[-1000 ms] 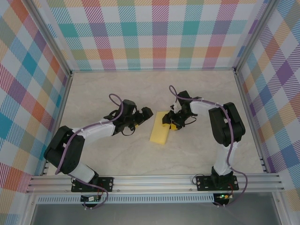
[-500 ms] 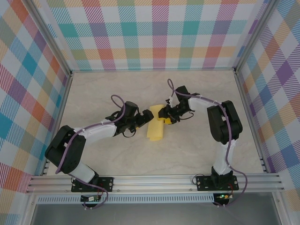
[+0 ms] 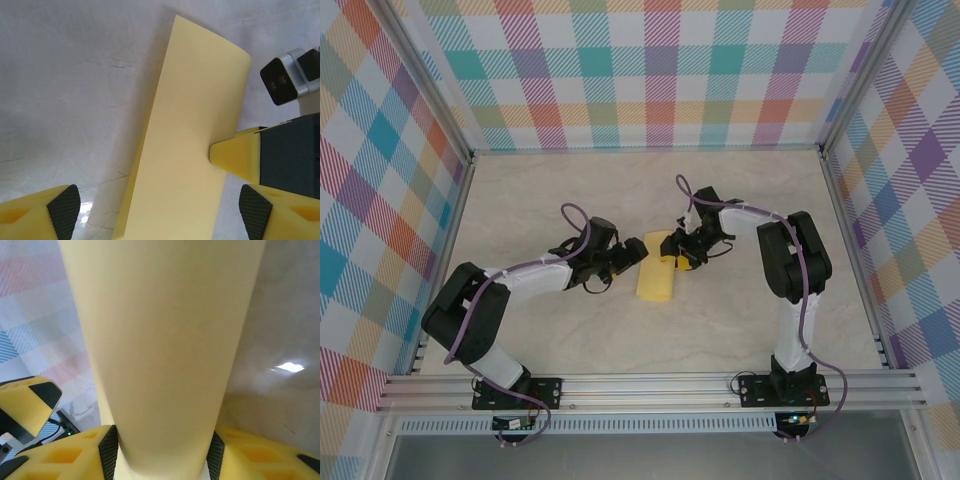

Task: Fold a paper plane with a square sheet of paper (pick it up from the middle)
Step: Fold the square sheet of paper in half at the center of the table, then hold the square sheet of paper at the center of the table.

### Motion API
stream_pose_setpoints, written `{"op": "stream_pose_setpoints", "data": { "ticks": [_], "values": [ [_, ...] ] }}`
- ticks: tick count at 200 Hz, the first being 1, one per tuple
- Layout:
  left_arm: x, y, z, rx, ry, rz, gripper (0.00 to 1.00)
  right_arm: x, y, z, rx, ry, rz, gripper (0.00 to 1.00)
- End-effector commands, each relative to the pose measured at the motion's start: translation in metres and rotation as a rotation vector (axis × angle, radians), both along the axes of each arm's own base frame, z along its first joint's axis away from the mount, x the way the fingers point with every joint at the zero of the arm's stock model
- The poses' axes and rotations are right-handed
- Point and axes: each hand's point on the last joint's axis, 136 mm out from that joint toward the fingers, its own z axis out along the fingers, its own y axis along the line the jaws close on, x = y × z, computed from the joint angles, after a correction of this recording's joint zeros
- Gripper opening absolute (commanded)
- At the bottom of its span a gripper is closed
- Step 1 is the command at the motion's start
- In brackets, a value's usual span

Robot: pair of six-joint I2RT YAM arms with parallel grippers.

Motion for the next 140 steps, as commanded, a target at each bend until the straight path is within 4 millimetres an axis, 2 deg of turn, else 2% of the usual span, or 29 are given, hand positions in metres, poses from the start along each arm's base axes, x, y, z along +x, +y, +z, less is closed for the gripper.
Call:
{"op": "stream_pose_setpoints", "data": {
  "ticks": [1, 22, 37, 105, 140],
  "values": [
    [0.004, -0.015, 0.005, -0.035, -0.001, -0.037, 0.74, -0.003, -0.004, 0.002, -0.039, -0.006, -0.016, 0.53],
    [0.007, -0.022, 0.003, -0.05, 0.003, -0.054, 0.62, -0.003, -0.004, 0.003, -0.042, -0.007, -0.02, 0.53],
    [0.007, -0.026, 0.0, -0.05, 0.015, -0.063, 0.58, -0.003, -0.005, 0.003, -0.045, -0.008, -0.028, 0.55],
    [0.006, -0.033, -0.012, -0.05, 0.044, -0.096, 0.63, -0.007, -0.016, 0.01, -0.082, -0.035, -0.073, 0.6],
    [0.005, -0.041, -0.013, -0.067, 0.038, -0.135, 0.61, -0.009, -0.022, 0.011, -0.097, -0.036, -0.099, 0.61]
  ]
}}
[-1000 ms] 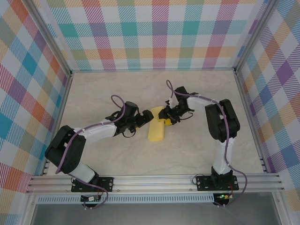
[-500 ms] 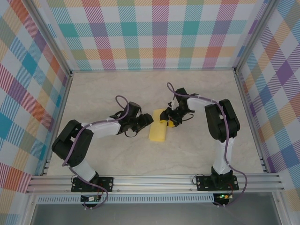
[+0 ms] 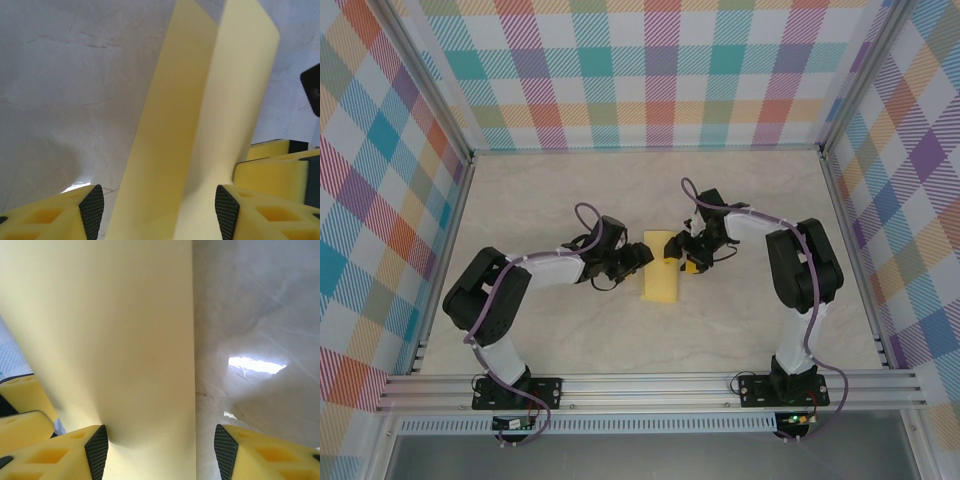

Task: Fold a paper plane with a square sheet of paper (pick it up from the middle)
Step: Hold the square sheet of paper at the center of the table.

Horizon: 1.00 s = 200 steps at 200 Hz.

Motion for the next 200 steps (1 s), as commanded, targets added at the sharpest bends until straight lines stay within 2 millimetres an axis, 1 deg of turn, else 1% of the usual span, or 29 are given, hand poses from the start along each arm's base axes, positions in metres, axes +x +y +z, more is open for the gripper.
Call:
{"op": "stream_pose_setpoints", "data": {
  "ticks": [1, 32, 47, 68, 81, 104, 119, 143, 156, 175, 200],
  "values": [
    [0.002, -0.017, 0.01, -0.043, -0.034, -0.064, 0.61, -0.001, -0.004, 0.006, -0.008, -0.014, -0.024, 0.61],
    [0.002, -0.028, 0.013, -0.064, -0.043, -0.113, 0.51, 0.0, -0.005, 0.004, -0.006, -0.007, -0.05, 0.61],
    [0.002, -0.031, 0.014, -0.075, -0.049, -0.124, 0.47, 0.001, -0.005, 0.002, -0.004, -0.003, -0.063, 0.61],
    [0.002, -0.033, 0.014, -0.085, -0.049, -0.13, 0.43, 0.0, -0.007, 0.0, -0.011, 0.002, -0.081, 0.61],
    [0.001, -0.035, 0.015, -0.092, -0.049, -0.136, 0.43, 0.001, -0.008, 0.0, -0.005, 0.009, -0.1, 0.61],
    [0.001, -0.03, 0.013, -0.073, -0.044, -0.121, 0.47, 0.002, -0.008, 0.003, 0.031, 0.011, -0.13, 0.62],
    [0.0, -0.025, 0.008, -0.047, -0.032, -0.104, 0.54, 0.003, -0.01, 0.005, 0.042, 0.007, -0.142, 0.62],
    [0.0, -0.015, 0.003, -0.003, -0.031, -0.068, 0.57, 0.003, -0.011, 0.008, 0.051, 0.003, -0.147, 0.62],
    [-0.001, -0.021, 0.005, -0.036, -0.032, -0.087, 0.55, 0.003, -0.01, 0.009, 0.057, 0.006, -0.149, 0.62],
    [-0.001, -0.031, 0.008, -0.09, -0.027, -0.108, 0.5, 0.003, -0.008, 0.009, 0.073, 0.01, -0.153, 0.64],
    [0.0, -0.035, 0.008, -0.116, -0.028, -0.11, 0.42, 0.003, -0.009, 0.007, 0.07, 0.014, -0.16, 0.63]
  ]
}}
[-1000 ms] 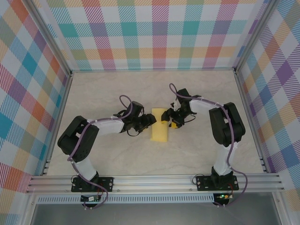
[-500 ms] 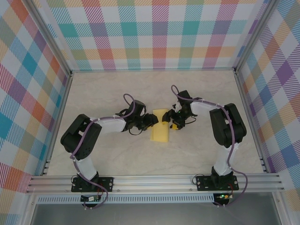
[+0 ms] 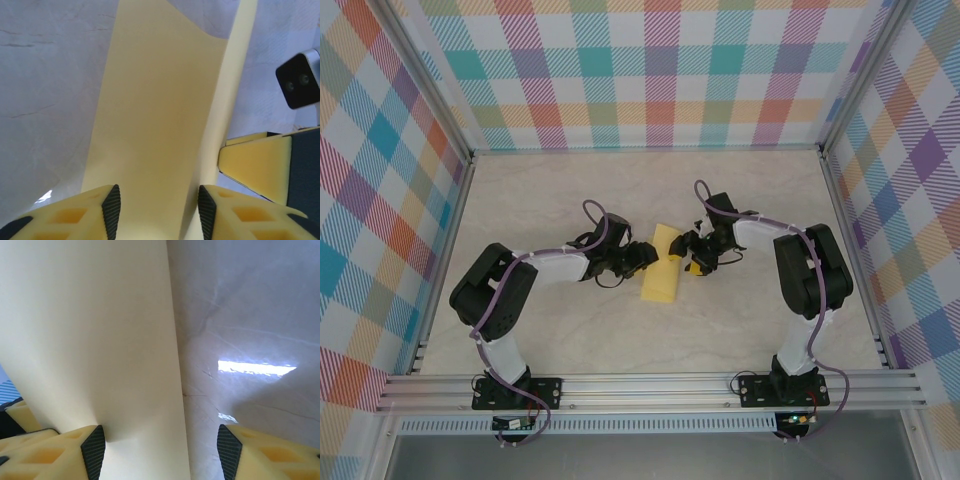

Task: Fold a paper plane with a square sheet of paper (pick it up from the middle)
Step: Hold the square sheet of paper at the center of the table.

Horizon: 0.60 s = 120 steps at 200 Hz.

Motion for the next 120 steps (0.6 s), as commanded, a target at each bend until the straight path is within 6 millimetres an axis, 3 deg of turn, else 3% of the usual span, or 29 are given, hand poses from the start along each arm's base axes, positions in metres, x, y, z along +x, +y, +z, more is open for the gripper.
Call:
{"op": "stream_pose_setpoints", "data": {
  "ticks": [1, 26, 62, 120],
  "values": [
    [-0.005, -0.012, 0.0, -0.043, 0.004, -0.03, 0.41, -0.001, 0.001, 0.007, 0.03, -0.001, -0.014, 0.64],
    [-0.005, -0.011, -0.002, -0.036, 0.002, -0.03, 0.33, -0.002, 0.0, 0.007, 0.029, 0.002, -0.01, 0.63],
    [-0.005, -0.008, -0.003, -0.021, 0.002, -0.021, 0.11, -0.003, -0.002, 0.013, 0.031, -0.012, -0.011, 0.64],
    [-0.005, -0.005, -0.002, -0.002, -0.004, -0.02, 0.09, -0.008, -0.008, 0.027, 0.075, -0.06, -0.021, 0.62]
  ]
}}
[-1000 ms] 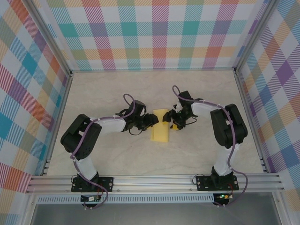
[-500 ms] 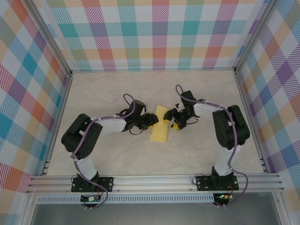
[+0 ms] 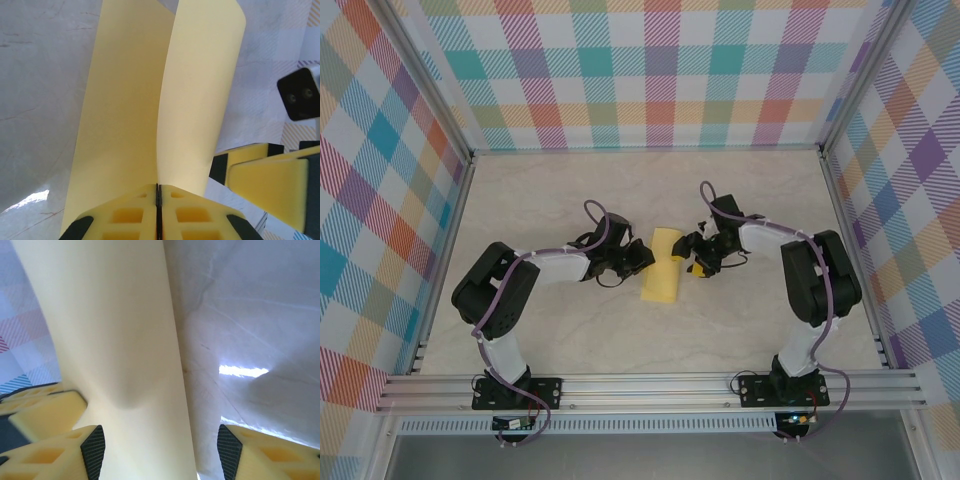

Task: Fold a paper plane with a square sheet of paper (pick it up from the middle)
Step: Hold the square sheet of paper at the center of the table.

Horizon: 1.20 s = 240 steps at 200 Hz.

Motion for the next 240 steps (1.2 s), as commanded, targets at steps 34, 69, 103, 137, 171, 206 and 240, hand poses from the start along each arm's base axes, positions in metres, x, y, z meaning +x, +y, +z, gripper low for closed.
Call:
{"op": "stream_pose_setpoints", "data": {
  "ticks": [34, 69, 103, 137, 171, 206, 240],
  "values": [
    [-0.007, -0.001, -0.005, 0.022, 0.002, -0.018, 0.09, -0.006, 0.008, 0.005, 0.091, -0.012, 0.0, 0.59],
    [-0.007, -0.002, -0.005, 0.017, 0.002, -0.022, 0.09, -0.004, 0.017, 0.003, 0.095, -0.011, 0.022, 0.58],
    [-0.007, -0.004, -0.005, 0.013, 0.006, -0.027, 0.1, -0.005, 0.019, -0.005, 0.05, 0.001, 0.046, 0.54],
    [-0.008, -0.003, -0.005, 0.011, 0.006, -0.027, 0.11, -0.005, 0.015, -0.015, 0.001, 0.013, 0.056, 0.51],
    [-0.007, 0.013, 0.001, 0.079, -0.015, 0.023, 0.31, -0.007, 0.006, -0.025, -0.069, 0.038, 0.046, 0.49],
    [-0.005, 0.054, 0.017, 0.226, -0.079, 0.156, 0.5, -0.007, 0.005, -0.028, -0.095, 0.054, 0.06, 0.5],
    [-0.008, 0.082, 0.033, 0.305, -0.123, 0.234, 0.55, -0.008, 0.002, -0.029, -0.153, 0.065, 0.08, 0.52]
  ]
}}
